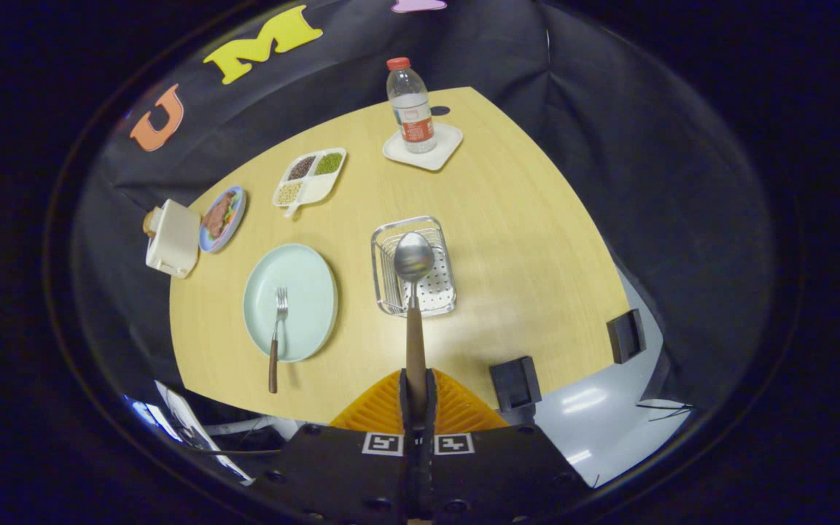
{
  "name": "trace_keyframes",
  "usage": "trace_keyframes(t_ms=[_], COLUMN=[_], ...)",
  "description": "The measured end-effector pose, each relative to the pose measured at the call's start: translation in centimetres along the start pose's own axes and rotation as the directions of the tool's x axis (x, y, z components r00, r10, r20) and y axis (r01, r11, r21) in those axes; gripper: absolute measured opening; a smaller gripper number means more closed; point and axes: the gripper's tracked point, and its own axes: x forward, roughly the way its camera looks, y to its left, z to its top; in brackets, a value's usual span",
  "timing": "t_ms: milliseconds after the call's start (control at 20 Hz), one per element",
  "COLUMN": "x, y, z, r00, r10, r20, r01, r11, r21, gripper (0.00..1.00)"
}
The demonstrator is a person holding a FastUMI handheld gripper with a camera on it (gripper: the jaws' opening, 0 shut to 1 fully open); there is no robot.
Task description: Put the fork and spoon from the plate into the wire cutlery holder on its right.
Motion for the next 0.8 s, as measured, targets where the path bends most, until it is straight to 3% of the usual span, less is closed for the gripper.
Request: trace_keyframes(t_ms=[300, 400, 450, 500, 700, 800], x=[0.0, -0.5, -0.6, -1.0, -1.9, -2.2], y=[0.5, 0.7, 1.0, 1.0, 2.1, 3.4], z=[0.8, 1.5, 1.6, 2.1, 2.8, 2.5], r00=[1.000, 0.999, 0.998, 0.997, 0.989, 0.986], r10=[0.015, 0.027, 0.031, 0.032, 0.014, 0.018], r20=[0.016, 0.045, 0.056, 0.073, 0.145, 0.163], r01=[-0.015, -0.028, -0.032, -0.034, -0.015, -0.016], r11=[1.000, 0.999, 0.999, 0.999, 1.000, 1.000], r21=[0.018, 0.025, 0.023, 0.021, 0.000, -0.013], gripper=[0.04, 0.14, 0.20, 0.39, 0.85, 0.95])
